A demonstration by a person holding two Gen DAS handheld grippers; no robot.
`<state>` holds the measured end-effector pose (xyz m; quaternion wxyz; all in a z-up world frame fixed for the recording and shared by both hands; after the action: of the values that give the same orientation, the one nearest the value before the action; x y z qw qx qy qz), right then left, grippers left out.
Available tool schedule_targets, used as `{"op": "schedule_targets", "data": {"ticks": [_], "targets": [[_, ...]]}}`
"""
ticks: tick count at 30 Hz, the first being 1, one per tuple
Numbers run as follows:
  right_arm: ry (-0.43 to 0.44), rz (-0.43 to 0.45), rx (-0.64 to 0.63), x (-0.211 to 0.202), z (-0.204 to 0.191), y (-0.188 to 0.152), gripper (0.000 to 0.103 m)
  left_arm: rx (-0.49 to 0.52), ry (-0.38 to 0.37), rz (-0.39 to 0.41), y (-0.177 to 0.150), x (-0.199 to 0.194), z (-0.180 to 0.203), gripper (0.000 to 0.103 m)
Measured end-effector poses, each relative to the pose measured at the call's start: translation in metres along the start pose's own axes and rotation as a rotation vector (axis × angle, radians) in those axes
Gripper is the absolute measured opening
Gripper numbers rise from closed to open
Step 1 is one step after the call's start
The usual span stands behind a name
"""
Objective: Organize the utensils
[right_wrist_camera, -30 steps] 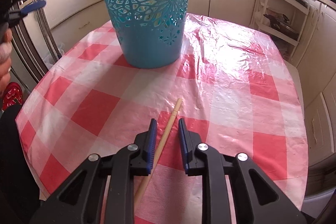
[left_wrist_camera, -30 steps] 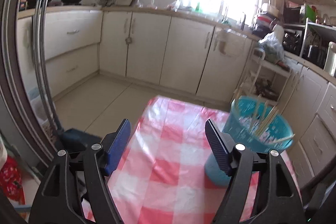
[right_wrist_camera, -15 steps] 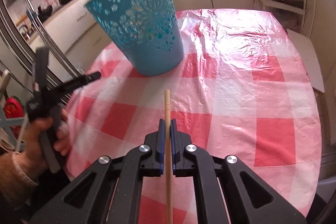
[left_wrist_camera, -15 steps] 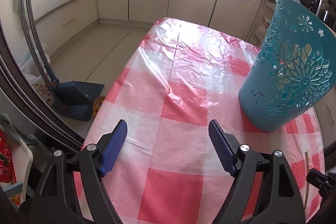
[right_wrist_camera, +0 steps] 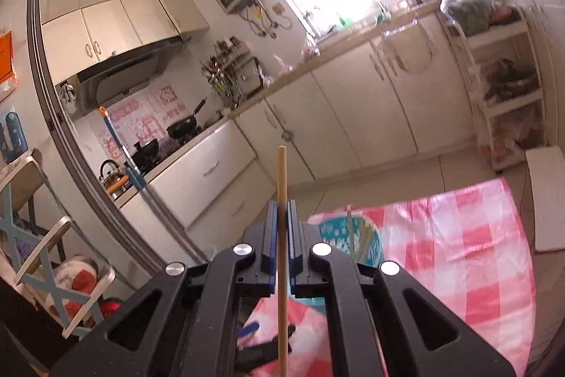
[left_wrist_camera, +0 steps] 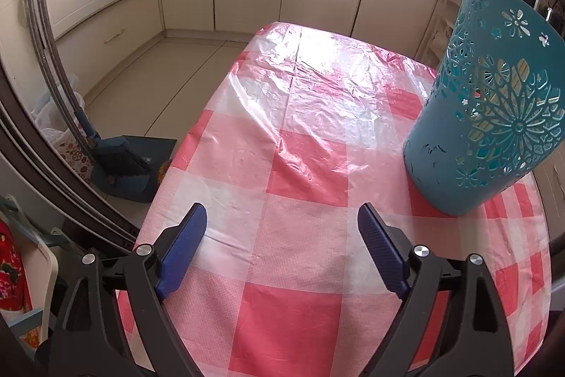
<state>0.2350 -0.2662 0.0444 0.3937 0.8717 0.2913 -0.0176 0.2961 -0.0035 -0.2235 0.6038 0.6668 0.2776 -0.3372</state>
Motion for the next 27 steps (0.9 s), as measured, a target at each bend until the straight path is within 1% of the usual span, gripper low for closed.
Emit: {"op": "schedule_targets", "data": {"ticks": [2,4,6,8,10,14,18,20,23,25,26,27], "targets": [[-0.021,0.083,-0.019,0.019,-0.008,0.017,0.006,-0.003,-0.001,0.001,0.0,0.0,-0.001,0.084],[-0.065,0.159,-0.05,0.038,-0.012,0.024,0.006,-0.004,0.0,0.001,0.001,0.0,-0.002,0.084],[-0.122,0.233,-0.082,0.052,-0.01,0.026,0.006,-0.004,0.0,0.002,0.001,0.0,-0.002,0.085],[-0.181,0.265,-0.11,0.069,-0.004,0.02,0.006,-0.005,0.0,0.002,0.001,0.0,-0.002,0.085],[-0.235,0.251,-0.139,0.084,0.006,0.008,0.006,-0.005,-0.001,0.003,0.001,-0.001,-0.002,0.085],[-0.287,0.17,-0.163,0.099,0.029,-0.021,0.006,0.002,0.004,0.003,0.002,-0.001,-0.001,0.086],[-0.309,0.09,-0.188,0.097,0.04,-0.045,0.007,0.013,0.018,0.002,0.003,-0.002,0.0,0.089],[-0.308,0.058,-0.205,0.086,0.041,-0.053,0.01,0.013,0.023,0.003,0.003,-0.003,0.001,0.091],[-0.309,0.021,-0.219,0.06,0.039,-0.064,0.026,0.002,0.042,0.004,0.003,-0.005,-0.002,0.092],[-0.328,0.003,-0.224,0.039,0.038,-0.071,0.053,-0.011,0.068,-0.001,0.002,-0.009,-0.006,0.092],[-0.346,-0.007,-0.226,0.026,0.039,-0.075,0.059,-0.016,0.082,-0.004,0.001,-0.013,-0.007,0.092],[-0.371,-0.019,-0.224,0.014,0.041,-0.079,0.07,-0.018,0.095,-0.003,0.0,-0.019,-0.007,0.092]]}}
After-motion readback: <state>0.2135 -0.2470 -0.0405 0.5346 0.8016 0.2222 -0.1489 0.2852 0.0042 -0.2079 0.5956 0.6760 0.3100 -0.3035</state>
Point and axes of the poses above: each gripper's, at about its wrist camera, not at the fingertips, and x roughly the way its jaws point, z to its right, y to its top, the point moved 4 cm from there along x, roughly the way its jaws point, and after that the axes turned 13 degrees about x, right-handed, at the moved point
